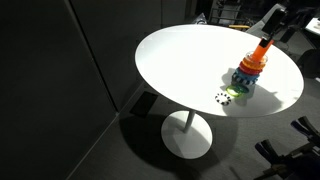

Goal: Put the transparent ring on the table

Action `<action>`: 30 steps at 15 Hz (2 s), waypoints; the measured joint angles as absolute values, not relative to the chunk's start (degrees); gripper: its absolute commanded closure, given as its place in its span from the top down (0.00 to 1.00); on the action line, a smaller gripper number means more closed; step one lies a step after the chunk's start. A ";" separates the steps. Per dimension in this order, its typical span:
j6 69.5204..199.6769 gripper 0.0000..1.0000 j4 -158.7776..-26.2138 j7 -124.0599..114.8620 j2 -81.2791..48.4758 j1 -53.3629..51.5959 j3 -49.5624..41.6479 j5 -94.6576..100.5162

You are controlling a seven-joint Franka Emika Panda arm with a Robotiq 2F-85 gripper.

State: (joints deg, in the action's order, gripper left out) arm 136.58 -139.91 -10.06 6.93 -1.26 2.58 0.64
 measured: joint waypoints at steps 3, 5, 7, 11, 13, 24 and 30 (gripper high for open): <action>139.75 1.00 -139.94 -10.06 5.29 -1.22 1.85 0.64; 142.26 1.00 -140.06 -10.06 4.13 -1.17 1.54 0.66; 144.80 1.00 -140.35 -10.06 3.03 -1.14 1.33 0.89; 149.38 1.00 -141.25 -10.80 1.10 -0.92 0.92 3.78; 151.32 1.00 -141.65 -12.36 0.37 -0.73 0.65 6.39; 153.54 1.00 -143.04 -19.89 -0.56 -0.31 -1.15 14.84; 153.81 1.00 -143.46 -23.08 -0.56 0.28 -2.26 19.33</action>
State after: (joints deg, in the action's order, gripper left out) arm 153.81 -143.46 -23.08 -0.56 0.28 -2.26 19.33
